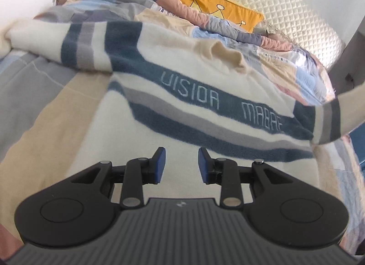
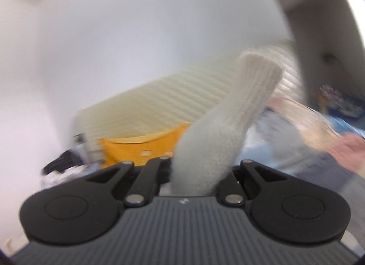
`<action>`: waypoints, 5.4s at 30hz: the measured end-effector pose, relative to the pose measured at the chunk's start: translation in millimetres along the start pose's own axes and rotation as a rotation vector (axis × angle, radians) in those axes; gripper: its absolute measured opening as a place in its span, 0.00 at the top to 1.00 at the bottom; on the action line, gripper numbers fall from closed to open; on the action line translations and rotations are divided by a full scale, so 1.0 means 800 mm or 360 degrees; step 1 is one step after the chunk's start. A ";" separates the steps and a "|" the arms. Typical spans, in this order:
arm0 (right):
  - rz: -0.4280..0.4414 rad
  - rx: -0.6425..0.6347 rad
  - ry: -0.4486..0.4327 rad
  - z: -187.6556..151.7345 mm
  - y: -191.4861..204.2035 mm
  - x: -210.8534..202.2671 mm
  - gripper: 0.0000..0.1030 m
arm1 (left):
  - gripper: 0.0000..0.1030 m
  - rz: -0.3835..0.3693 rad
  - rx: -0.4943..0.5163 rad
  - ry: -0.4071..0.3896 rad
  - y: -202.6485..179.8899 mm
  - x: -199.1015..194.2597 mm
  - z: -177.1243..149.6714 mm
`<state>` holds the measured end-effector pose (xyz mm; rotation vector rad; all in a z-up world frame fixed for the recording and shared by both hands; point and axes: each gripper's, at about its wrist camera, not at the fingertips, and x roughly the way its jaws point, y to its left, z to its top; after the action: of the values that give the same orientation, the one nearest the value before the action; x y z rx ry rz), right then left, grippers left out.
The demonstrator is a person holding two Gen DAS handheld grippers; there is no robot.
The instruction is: Fold large clothes
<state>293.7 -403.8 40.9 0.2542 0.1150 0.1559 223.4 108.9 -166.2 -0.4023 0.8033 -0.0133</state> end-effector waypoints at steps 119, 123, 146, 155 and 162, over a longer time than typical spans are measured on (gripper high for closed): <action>0.0117 0.0069 0.1150 -0.380 0.237 0.009 0.42 | 0.46 0.0185 -0.1312 -0.0717 0.485 0.081 0.204; 0.0099 0.0046 0.1152 -0.381 0.242 0.010 0.42 | 0.46 0.0307 -0.1287 -0.0731 0.504 0.099 0.230; 0.0194 -0.0019 0.1029 -0.354 0.245 -0.014 0.41 | 0.84 0.0659 0.0065 -0.0830 0.215 -0.039 0.395; 0.0201 0.0042 0.0838 -0.312 0.226 -0.055 0.41 | 0.84 0.0460 0.0733 -0.0965 -0.040 -0.120 0.332; 0.0137 0.0150 0.0702 -0.288 0.191 -0.084 0.41 | 0.84 0.0239 0.1035 -0.0872 -0.183 -0.109 0.195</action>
<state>176.2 -213.7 -134.8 0.3162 0.5508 0.2913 292.4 42.0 44.1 0.2691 0.2523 -0.0223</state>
